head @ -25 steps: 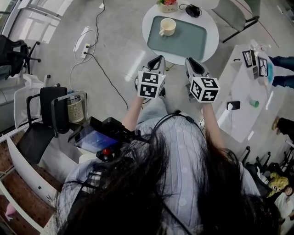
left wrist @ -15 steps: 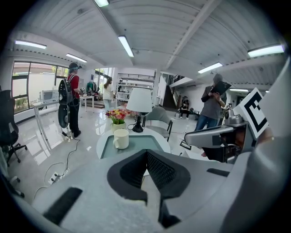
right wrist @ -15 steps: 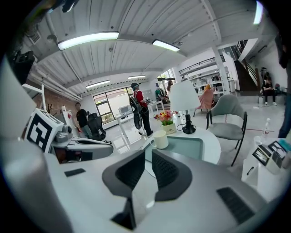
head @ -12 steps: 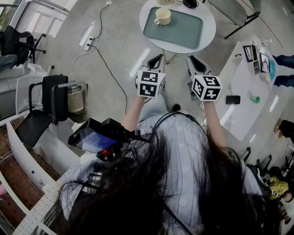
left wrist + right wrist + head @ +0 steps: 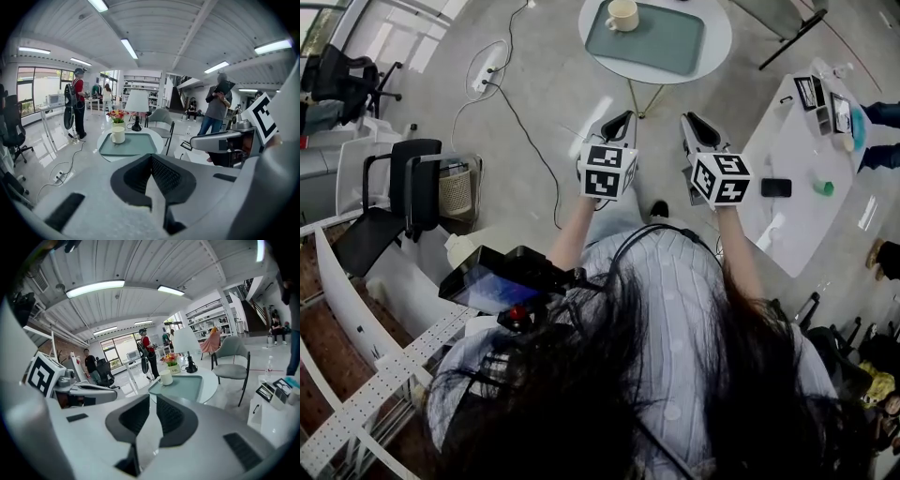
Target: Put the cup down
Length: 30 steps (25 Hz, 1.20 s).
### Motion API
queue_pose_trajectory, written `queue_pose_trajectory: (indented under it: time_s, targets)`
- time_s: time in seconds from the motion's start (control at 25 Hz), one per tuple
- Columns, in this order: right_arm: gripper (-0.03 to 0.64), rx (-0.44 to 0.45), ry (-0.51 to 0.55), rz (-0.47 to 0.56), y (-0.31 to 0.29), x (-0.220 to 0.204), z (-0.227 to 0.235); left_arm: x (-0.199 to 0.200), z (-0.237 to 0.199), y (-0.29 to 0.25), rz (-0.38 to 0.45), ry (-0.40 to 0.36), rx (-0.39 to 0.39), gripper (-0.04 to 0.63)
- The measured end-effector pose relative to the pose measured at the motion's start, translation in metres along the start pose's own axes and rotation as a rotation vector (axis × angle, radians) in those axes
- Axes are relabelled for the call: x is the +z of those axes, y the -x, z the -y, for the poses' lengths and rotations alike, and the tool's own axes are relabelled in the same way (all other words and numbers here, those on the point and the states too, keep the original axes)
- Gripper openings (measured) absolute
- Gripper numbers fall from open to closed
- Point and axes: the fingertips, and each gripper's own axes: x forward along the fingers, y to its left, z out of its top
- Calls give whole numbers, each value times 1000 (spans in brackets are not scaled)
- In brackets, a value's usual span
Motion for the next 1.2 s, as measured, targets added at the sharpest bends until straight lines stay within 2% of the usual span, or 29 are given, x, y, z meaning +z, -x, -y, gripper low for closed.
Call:
queue_pose_trajectory:
  time_s: [0.4,1.2]
  targets:
    - [63,47,26,-10,49,-29,-14,-27,47,38,10,17,19,15]
    - [63,106,51,-12,87,-53,-45,-52,71,80,20,23,52,15]
